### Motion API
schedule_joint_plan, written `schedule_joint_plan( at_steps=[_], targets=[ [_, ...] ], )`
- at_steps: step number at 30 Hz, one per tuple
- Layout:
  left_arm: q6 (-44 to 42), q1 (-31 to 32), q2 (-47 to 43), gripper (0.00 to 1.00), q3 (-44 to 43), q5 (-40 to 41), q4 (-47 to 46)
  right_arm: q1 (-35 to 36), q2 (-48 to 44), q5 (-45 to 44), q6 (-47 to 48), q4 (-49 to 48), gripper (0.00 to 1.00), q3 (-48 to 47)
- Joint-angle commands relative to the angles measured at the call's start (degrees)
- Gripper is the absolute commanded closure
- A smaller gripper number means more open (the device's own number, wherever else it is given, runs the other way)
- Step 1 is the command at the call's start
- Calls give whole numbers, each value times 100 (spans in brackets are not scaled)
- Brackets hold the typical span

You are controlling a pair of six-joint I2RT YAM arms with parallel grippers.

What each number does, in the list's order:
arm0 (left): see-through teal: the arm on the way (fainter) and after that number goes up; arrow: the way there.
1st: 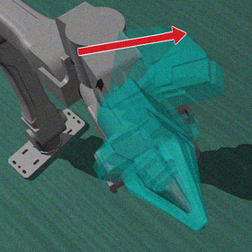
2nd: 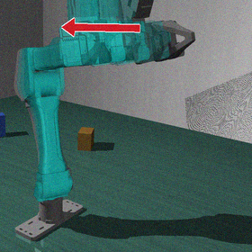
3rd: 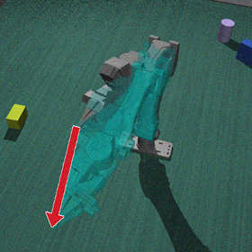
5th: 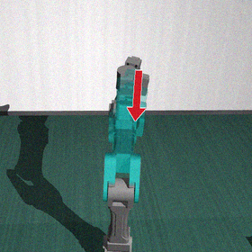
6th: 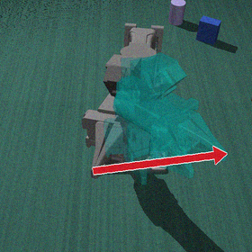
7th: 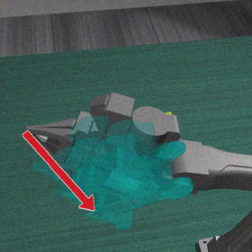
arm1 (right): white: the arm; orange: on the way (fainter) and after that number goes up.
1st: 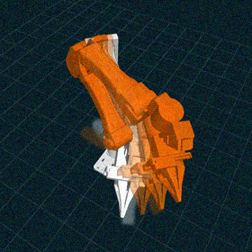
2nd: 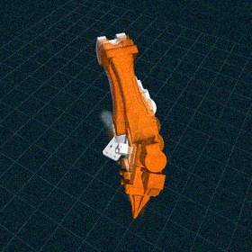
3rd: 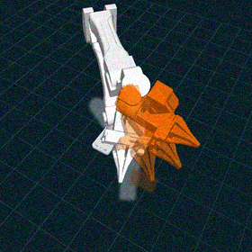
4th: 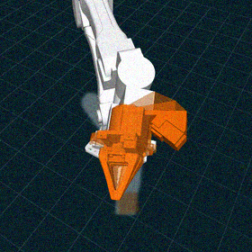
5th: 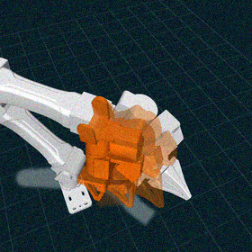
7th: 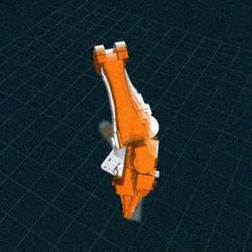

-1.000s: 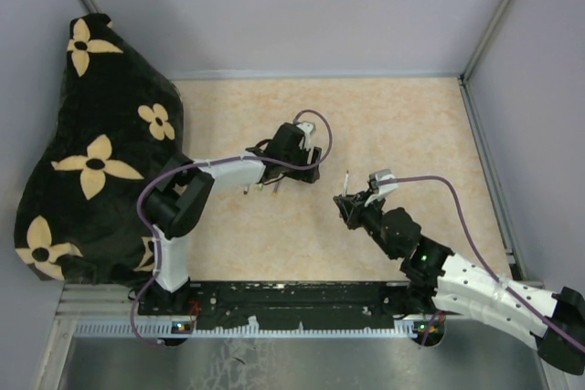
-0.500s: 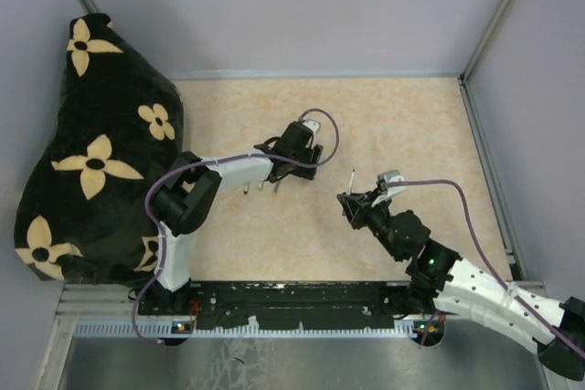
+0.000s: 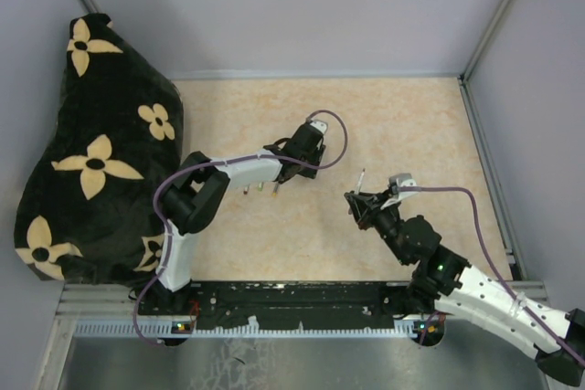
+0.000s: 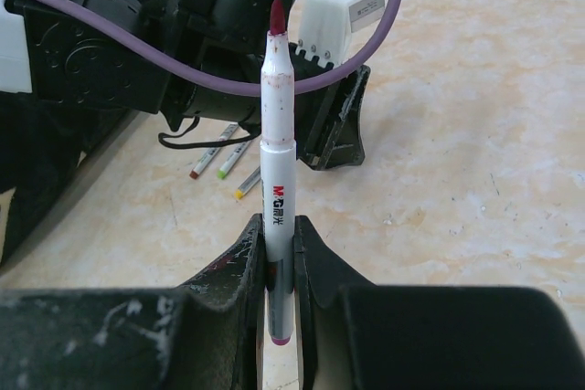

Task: Insert the pens into the pen caps

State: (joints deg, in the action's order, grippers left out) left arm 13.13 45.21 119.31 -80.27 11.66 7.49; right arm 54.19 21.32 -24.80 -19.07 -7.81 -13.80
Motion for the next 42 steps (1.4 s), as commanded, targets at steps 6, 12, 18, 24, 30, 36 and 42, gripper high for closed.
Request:
schedule_joint_plan(
  at_steps=[6, 12, 18, 24, 30, 36, 42],
  targets=[
    [63, 120, 280, 67, -97, 226, 595, -31, -84, -157, 98, -72, 100, -22],
    [100, 119, 293, 81, -33, 204, 606, -26, -85, -149, 101, -80, 100, -17],
    [194, 120, 116, 100, -7, 315, 593, -32, -90, -154, 97, -40, 100, -26],
    [161, 83, -850, 100, 413, 299, 89, -27, -83, -137, 118, -45, 100, -20],
    [258, 41, -2396, 100, 1622, -194, -1531, -26, 135, -16, 158, -192, 100, 35],
    [634, 38, -3652, 100, 3239, -941, -3894, -31, 695, 470, 233, -712, 100, 96],
    [1296, 40, -3960, 100, 4133, -2168, -6207, -29, 1376, 1227, 327, -1440, 100, 166]
  ],
)
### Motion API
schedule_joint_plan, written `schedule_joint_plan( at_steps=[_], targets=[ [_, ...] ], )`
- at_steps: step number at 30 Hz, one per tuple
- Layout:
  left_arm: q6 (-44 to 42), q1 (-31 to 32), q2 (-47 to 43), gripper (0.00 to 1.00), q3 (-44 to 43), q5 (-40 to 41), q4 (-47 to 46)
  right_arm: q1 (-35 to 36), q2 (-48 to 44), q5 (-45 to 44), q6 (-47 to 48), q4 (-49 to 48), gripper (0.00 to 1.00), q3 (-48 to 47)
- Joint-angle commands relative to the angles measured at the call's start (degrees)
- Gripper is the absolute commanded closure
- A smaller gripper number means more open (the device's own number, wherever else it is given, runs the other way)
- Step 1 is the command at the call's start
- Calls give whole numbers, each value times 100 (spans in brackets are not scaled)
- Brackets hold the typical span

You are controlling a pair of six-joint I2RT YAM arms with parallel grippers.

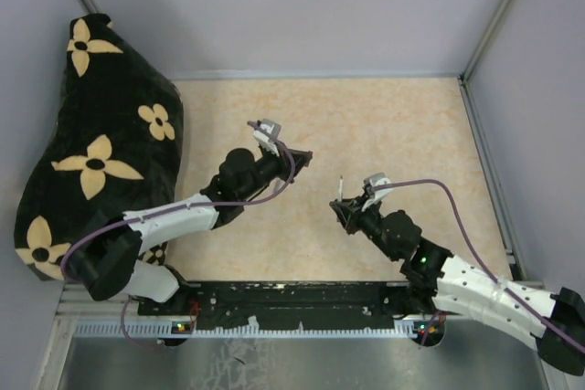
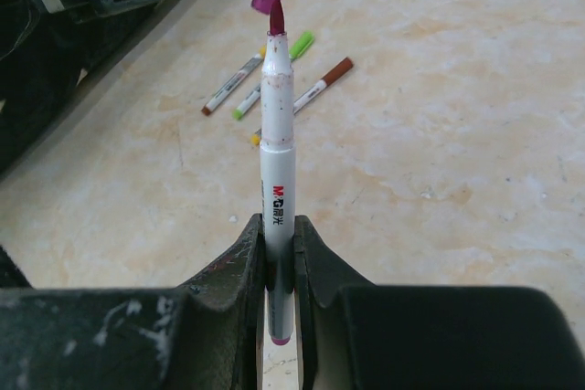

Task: Insert the pens into the pen caps

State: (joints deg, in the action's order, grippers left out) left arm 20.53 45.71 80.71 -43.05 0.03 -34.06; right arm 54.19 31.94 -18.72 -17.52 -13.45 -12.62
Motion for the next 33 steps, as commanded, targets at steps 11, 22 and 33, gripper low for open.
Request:
schedule_joint_plan(
  at_steps=[11, 22, 33],
  targets=[
    [1566, -2, 349, 100, 807, -1848, -4509, -32, 962, 1190, 85, -1605, 100, 31],
    [1787, 93, 547, 100, 938, -1977, -4910, -27, 1099, 1294, 20, -1915, 100, 5],
    [1827, 234, 608, 100, 1047, -1938, -5003, -32, 1043, 1276, 30, -1926, 100, 8]
  ],
)
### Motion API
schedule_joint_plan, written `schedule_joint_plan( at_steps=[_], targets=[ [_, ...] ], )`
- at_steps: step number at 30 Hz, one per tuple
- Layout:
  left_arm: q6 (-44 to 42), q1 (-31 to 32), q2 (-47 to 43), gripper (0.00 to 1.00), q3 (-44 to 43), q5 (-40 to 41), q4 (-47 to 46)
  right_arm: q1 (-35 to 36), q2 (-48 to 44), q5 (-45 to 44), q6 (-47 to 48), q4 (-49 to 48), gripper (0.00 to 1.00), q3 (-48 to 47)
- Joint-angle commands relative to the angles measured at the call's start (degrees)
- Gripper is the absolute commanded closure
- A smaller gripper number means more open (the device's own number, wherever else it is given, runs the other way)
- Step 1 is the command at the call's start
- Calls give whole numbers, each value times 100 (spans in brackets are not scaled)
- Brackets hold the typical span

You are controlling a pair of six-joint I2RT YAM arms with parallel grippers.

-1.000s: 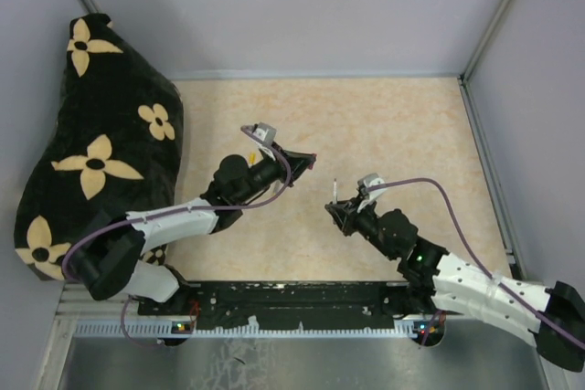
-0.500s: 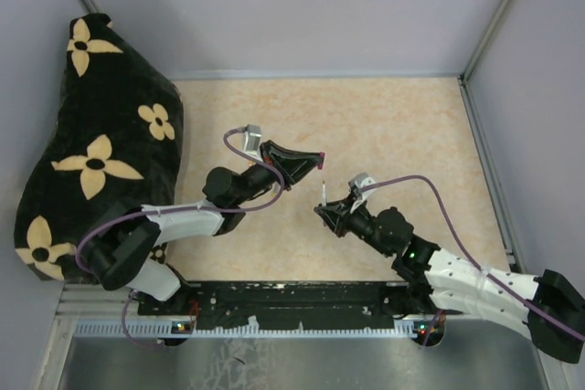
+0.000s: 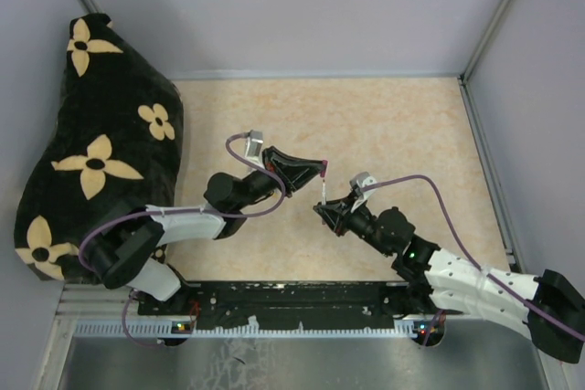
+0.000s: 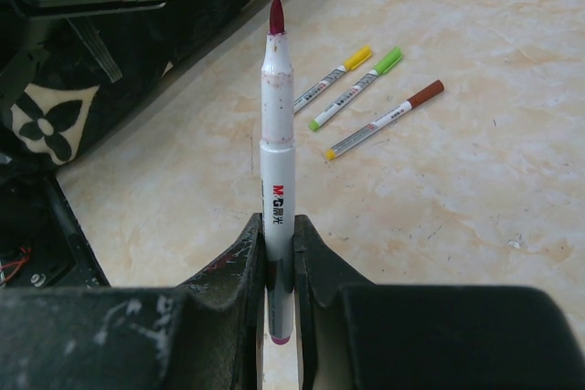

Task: Insert the pens into the pen caps

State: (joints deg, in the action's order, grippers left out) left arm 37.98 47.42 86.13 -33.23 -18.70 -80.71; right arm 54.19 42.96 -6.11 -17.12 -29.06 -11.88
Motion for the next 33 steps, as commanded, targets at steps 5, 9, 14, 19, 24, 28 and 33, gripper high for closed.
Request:
schedule_joint_plan(
  at_steps=[5, 9, 14, 19, 24, 28, 33],
  targets=[
    [70, 99, 92, 100, 114, -15, -378, -31, -141, 22, -1, -321, 100, -69],
    [53, 126, 129, 100, 106, -16, -377, -31, -180, -4, 7, -289, 100, -65],
    [45, 169, 201, 100, 107, -4, -377, -30, -208, -10, 21, -280, 100, -60],
    [38, 221, 253, 100, 135, 9, -436, -31, -277, -64, 38, -280, 100, -47],
    [-90, 360, 395, 100, 310, 145, -792, -28, -478, -213, 43, -357, 100, -9],
    [-320, 566, 667, 100, 534, 297, -1478, -31, -625, -331, 50, -381, 100, 12],
    [-469, 770, 1067, 100, 647, 413, -2055, -29, -758, -414, 94, -309, 100, -31]
  ],
)
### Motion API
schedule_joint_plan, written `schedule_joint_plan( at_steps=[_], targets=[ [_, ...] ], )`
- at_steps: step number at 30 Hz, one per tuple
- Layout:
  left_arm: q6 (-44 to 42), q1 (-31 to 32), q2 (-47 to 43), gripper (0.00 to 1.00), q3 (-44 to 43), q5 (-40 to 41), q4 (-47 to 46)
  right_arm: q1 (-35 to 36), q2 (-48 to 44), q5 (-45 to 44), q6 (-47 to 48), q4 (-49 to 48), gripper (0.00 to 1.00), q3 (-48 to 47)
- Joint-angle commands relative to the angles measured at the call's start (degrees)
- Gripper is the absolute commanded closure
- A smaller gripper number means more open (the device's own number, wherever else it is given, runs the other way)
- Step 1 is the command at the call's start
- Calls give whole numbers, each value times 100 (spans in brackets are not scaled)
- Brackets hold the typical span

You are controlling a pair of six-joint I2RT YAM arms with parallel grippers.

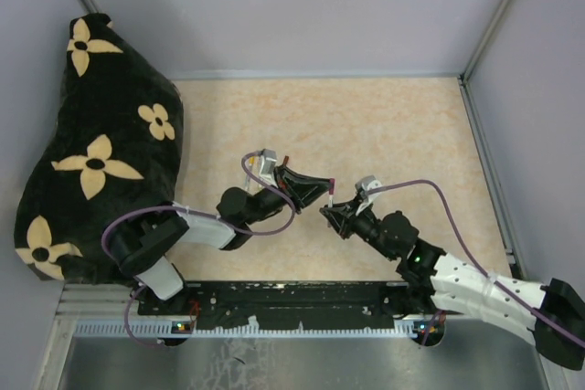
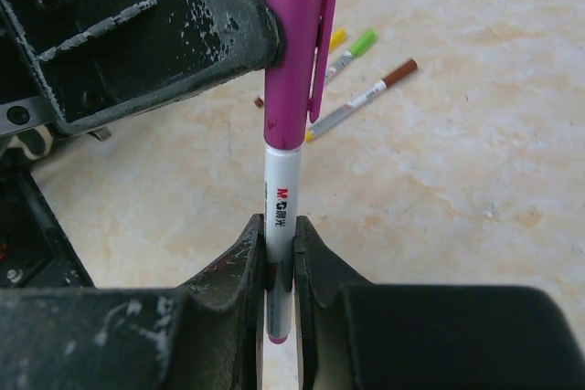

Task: Insert the pens into the pen caps

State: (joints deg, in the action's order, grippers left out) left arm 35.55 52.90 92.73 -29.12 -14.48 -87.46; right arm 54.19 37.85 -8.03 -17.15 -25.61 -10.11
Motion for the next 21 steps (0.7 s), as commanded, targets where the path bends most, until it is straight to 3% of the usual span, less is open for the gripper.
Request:
schedule_joint_plan(
  at_steps=[1, 8, 14, 21],
  targets=[
    [-285, 271, 460, 100, 247, 20, -1415, -31, -272, -225, 109, -620, 100, -218],
    [-384, 335, 327, 94, 261, 274, -957, -32, -259, -287, 338, -156, 100, -369],
    [-670, 337, -202, 77, 86, 434, 79, -27, -10, -216, 495, 369, 100, -532],
    [-935, 335, -831, 46, -291, 775, 1579, -31, 186, -199, 491, 590, 100, -571]
  ],
)
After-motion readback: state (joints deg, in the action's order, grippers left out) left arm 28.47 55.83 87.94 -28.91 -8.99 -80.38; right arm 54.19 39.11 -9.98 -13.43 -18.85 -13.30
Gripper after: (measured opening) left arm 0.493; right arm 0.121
